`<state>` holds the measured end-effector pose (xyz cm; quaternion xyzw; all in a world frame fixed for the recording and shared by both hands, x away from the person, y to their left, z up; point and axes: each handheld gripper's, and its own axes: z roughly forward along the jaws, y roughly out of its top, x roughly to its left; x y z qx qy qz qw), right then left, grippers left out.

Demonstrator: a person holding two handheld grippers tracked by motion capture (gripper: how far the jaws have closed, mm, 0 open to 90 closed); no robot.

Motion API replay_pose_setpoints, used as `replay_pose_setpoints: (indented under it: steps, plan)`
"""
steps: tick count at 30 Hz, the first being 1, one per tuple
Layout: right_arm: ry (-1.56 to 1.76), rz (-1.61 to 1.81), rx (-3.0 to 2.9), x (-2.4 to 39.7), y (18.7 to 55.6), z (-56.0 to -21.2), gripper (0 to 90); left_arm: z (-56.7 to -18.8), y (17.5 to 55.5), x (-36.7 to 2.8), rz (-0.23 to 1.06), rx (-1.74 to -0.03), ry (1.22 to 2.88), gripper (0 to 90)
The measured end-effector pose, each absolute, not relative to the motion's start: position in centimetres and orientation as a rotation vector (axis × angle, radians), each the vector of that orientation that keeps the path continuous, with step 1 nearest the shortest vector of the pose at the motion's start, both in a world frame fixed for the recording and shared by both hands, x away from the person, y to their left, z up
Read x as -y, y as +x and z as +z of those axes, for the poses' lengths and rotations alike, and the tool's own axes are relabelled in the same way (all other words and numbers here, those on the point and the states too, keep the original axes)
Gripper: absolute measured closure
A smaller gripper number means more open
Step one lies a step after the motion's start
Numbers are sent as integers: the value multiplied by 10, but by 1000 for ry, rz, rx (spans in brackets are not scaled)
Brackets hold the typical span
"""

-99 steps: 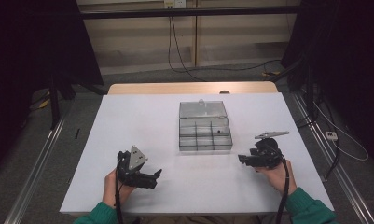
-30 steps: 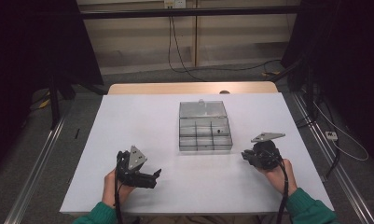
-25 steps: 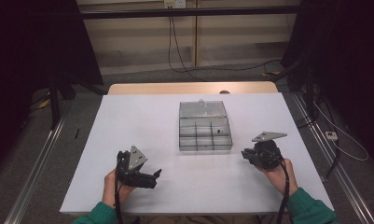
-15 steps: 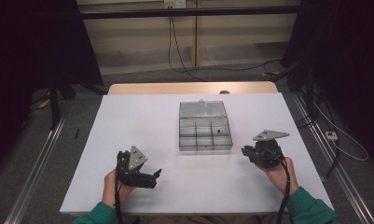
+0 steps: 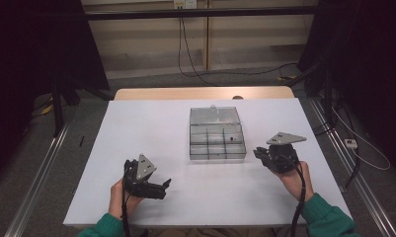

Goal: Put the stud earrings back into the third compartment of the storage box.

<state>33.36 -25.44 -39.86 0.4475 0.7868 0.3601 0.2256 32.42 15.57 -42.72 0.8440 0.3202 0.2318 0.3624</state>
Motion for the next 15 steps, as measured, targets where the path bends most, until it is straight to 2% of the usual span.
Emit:
replay_pose_setpoints:
  steps: [15]
  plan:
    - [1185, 999, -2152, 244, 345, -392, 813, -427, 323, -154, 596, -822, 2176, 7]
